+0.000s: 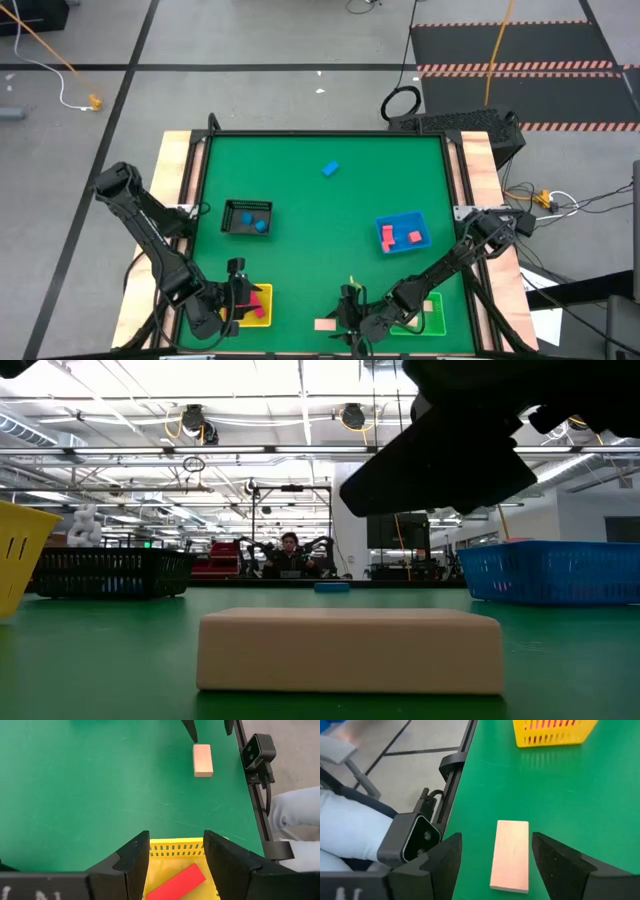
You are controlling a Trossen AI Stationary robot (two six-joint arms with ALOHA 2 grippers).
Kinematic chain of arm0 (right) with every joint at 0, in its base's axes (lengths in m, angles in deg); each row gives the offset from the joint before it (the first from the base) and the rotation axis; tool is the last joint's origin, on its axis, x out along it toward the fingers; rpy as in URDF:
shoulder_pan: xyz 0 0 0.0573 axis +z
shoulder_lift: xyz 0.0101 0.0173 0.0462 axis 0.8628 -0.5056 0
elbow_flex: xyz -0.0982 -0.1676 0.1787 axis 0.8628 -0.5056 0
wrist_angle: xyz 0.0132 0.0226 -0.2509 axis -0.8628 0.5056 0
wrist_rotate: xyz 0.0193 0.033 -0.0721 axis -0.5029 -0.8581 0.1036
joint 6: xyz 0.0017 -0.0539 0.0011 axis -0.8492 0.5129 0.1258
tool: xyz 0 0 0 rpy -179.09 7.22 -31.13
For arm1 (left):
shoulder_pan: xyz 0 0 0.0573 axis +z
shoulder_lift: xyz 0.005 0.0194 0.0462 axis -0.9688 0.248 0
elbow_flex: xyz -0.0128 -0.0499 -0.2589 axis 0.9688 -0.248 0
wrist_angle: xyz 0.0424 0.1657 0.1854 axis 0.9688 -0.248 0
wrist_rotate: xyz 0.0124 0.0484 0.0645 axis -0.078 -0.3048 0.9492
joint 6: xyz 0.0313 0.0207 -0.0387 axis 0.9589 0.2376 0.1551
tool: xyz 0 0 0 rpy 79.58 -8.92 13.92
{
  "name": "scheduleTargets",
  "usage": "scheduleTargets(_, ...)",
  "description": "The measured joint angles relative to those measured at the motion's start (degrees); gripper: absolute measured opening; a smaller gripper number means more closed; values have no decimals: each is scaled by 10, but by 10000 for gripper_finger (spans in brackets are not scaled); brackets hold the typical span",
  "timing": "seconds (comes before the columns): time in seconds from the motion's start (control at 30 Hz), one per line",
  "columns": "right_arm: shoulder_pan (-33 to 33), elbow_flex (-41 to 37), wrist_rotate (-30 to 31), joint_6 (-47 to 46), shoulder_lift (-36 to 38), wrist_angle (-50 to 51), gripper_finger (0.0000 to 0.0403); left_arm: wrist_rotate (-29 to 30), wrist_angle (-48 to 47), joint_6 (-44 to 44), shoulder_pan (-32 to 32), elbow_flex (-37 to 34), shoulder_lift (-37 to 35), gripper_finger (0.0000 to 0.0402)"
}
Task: Sort & place blocks by color
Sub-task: Put the brown block into the green bin
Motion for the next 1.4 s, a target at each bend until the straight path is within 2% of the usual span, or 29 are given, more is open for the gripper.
scheduleTargets(0.17, 0, 0, 2, 31, 0, 0, 233, 0, 1, 14, 0, 0, 0, 189)
scheduleTargets(0.27, 0, 0, 31, 37, 0, 0, 233, 0, 1, 13, 0, 0, 0, 189)
scheduleTargets(0.4, 0, 0, 35, 50, 0, -1, 233, 0, 1, 21, 0, 0, 0, 189)
scheduleTargets(0.7, 0, 0, 30, 50, -68, -89, 233, 0, 0, 28, 0, 0, 0, 189)
scheduleTargets(0.9, 0, 0, 33, 54, -88, -79, 230, 0, 0, 40, 1, 0, 0, 189)
scheduleTargets(1.07, 0, 1, 36, 52, -87, -57, 198, 0, 0, 41, 5, 0, 0, 189)
scheduleTargets(1.23, 0, 0, 35, 48, -87, -65, 119, 0, 0, 45, 12, 0, 0, 189)
scheduleTargets(1.4, -1, 0, 33, 12, -87, -81, 112, 0, 0, 45, 19, 0, 0, 189)
